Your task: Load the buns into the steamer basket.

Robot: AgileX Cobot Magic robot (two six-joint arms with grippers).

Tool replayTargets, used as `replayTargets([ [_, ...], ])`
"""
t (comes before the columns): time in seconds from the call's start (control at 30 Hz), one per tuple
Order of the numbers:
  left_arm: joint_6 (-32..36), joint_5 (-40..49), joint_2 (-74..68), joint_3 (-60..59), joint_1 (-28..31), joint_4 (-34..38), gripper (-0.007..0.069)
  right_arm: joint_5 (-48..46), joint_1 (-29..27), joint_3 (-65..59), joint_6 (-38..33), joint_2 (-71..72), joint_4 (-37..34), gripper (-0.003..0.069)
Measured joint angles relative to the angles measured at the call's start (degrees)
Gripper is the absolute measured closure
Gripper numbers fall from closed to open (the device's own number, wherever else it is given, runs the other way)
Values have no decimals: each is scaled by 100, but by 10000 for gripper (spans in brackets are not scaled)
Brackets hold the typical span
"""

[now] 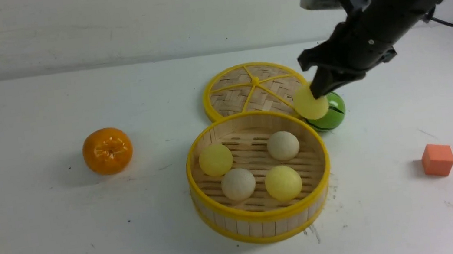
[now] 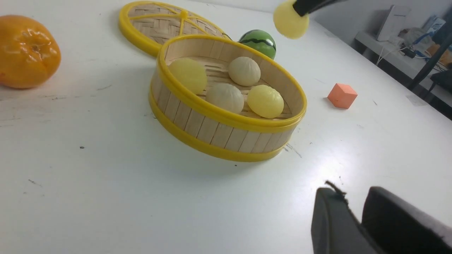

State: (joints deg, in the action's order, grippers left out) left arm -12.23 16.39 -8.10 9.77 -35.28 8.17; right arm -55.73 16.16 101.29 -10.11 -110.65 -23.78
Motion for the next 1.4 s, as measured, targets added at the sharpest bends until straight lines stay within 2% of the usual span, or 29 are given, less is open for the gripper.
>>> replayTargets([
  [0.23,0,0,0,0,0,0,488,676,647,0,0,-590,-86,655],
  [0.5,0,0,0,0,0,0,488,1317,825,0,0,-1250,-120,609],
  [0.6,0,0,0,0,0,0,484,1452,825,0,0,-1346,-120,521],
  [0.7,0,0,0,0,0,0,480,1458,825,0,0,-1349,-120,394],
  [0.73,0,0,0,0,0,0,480,1443,825,0,0,-1328,-120,330],
  [0.8,0,0,0,0,0,0,480,1415,825,0,0,-1301,-120,286],
  [0.83,0,0,0,0,0,0,478,1329,825,0,0,-1201,-120,225],
  [0.9,0,0,0,0,0,0,475,1127,825,0,0,-961,-120,172],
  [0.97,0,0,0,0,0,0,471,849,825,0,0,-636,-80,154],
  [1.1,0,0,0,0,0,0,470,69,829,0,9,53,147,179],
  [1.13,0,0,0,0,0,0,467,-345,837,0,105,395,334,223],
  [1.17,0,0,0,0,0,0,466,-391,836,-7,123,436,355,230],
  [1.2,0,0,0,0,0,0,463,-729,836,-84,348,801,509,304],
  [1.27,0,0,0,0,0,0,461,-867,836,-185,484,1002,582,352],
  [1.3,0,0,0,0,0,0,459,-1026,836,-474,693,1370,680,448],
  [1.4,0,0,0,0,0,0,458,-1058,836,-1166,927,1975,745,593],
])
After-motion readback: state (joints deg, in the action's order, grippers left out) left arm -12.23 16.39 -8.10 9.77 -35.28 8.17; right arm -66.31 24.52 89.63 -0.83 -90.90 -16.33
